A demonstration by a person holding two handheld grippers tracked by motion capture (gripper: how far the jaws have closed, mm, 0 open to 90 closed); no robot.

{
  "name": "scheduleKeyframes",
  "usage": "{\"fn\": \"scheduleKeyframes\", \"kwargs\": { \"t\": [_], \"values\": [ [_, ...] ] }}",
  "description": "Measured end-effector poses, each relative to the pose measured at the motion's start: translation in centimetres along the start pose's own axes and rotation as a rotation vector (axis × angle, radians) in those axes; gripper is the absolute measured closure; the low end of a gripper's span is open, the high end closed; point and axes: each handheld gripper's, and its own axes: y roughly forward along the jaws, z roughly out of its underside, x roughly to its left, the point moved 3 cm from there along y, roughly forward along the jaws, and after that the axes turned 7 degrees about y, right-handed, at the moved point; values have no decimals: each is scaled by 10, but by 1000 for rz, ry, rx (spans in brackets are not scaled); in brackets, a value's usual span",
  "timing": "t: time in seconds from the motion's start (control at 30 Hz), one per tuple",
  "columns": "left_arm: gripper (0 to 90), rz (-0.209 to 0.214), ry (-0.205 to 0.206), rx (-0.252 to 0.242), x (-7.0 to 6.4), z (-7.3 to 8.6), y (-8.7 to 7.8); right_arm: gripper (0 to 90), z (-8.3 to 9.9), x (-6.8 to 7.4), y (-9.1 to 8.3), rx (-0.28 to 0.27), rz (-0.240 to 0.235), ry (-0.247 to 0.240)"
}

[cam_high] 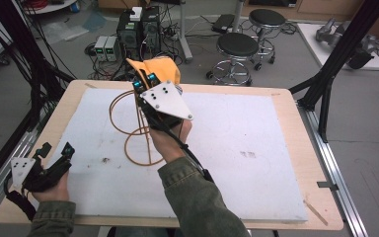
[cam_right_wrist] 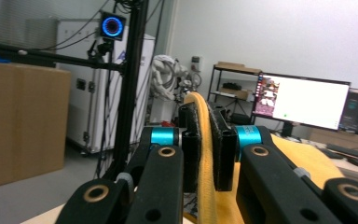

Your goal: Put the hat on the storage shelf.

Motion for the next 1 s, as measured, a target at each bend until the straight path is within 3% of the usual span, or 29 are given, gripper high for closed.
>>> {"fn": "scheduleKeyframes", "kwargs": {
  "t": [0.2,0.37,0.5,1.0],
  "values": [
    [303,-2,-5,-2,0,0,0,844,3,14,3,11,-38,8],
    [303,-3,-5,-1,1,0,0,848,11,34,7,45,-84,5],
    [303,-2,-7,-3,1,0,0,849,20,48,10,62,-105,-17],
    [303,-1,-8,-1,2,0,0,844,57,86,19,135,-113,-90]
  ]
}}
